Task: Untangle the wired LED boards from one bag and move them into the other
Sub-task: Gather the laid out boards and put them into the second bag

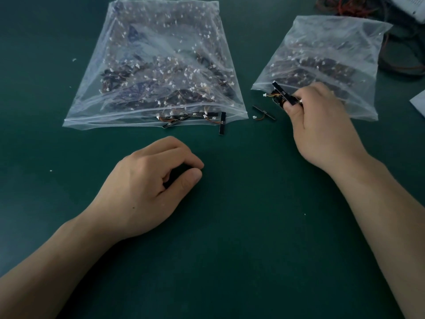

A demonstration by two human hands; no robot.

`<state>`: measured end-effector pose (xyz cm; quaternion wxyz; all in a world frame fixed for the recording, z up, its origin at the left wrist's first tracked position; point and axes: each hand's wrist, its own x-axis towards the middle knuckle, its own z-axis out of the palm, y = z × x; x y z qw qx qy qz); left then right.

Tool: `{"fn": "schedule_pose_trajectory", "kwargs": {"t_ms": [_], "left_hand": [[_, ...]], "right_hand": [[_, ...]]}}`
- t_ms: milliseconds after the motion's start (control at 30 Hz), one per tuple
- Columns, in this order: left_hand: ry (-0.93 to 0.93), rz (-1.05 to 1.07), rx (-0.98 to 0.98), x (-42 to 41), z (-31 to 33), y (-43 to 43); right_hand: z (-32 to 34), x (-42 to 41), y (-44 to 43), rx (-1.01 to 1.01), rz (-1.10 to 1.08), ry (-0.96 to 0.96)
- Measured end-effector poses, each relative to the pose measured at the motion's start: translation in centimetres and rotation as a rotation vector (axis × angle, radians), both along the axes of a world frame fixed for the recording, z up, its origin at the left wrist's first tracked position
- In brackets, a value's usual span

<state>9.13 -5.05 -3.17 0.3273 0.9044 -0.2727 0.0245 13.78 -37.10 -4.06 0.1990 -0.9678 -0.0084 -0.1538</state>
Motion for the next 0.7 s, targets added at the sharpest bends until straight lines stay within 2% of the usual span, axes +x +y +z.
{"fn": "schedule_pose_trajectory", "kwargs": {"t_ms": [433, 600, 700], "left_hand": [[-0.006, -0.009, -0.003, 0.1, -0.2, 0.0], [-0.013, -0.012, 0.006, 0.1, -0.2, 0.1], [-0.018, -0.017, 0.008, 0.1, -0.2, 0.1]], "right_hand": [[0.8, 2.0, -1.3, -0.133, -0.143, -0.004], [0.8, 3.5, -2.0, -0.087, -0.201, -0.017], [1.0, 3.2, -1.7, -0.125, -0.254, -0.011]]}}
